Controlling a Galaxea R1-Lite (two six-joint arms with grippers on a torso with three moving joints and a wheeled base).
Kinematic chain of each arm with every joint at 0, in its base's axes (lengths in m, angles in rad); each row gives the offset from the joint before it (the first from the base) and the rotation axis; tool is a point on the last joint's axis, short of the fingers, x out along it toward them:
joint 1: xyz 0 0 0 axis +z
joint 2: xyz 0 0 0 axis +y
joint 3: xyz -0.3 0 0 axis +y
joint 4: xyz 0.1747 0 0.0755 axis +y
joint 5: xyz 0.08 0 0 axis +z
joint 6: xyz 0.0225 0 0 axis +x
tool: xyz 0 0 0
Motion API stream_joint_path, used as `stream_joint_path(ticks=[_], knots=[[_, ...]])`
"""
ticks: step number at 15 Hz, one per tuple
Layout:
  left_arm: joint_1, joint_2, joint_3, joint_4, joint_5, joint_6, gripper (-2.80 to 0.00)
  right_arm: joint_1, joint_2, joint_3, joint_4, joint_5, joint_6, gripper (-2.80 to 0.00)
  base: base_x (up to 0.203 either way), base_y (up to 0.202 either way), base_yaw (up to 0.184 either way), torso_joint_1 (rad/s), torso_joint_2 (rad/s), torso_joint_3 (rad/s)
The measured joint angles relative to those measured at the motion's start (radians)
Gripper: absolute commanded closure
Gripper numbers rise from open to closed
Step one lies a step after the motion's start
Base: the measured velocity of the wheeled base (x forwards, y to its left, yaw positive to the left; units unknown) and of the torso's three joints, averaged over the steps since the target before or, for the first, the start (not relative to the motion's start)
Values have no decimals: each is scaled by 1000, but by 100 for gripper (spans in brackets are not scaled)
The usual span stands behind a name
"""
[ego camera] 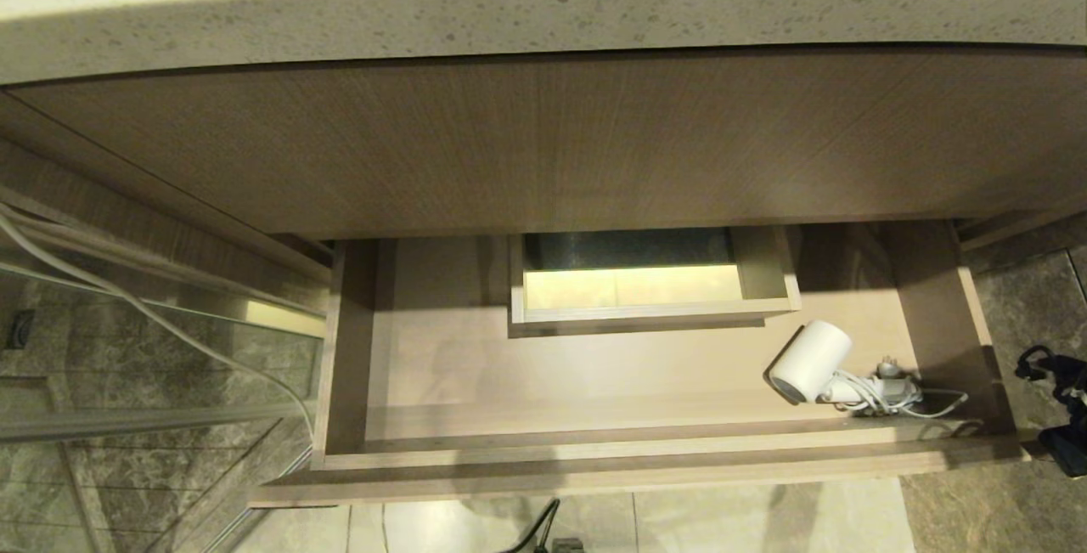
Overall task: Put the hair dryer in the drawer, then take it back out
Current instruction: Close the drawer
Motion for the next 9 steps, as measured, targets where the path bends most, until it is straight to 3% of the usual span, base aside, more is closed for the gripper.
stream_joint_path(ticks=[9], knots=[[0,0,0,0,0,-1,0,25,-49,-4,-180,39,6,0,0,0,0,0,0,0]])
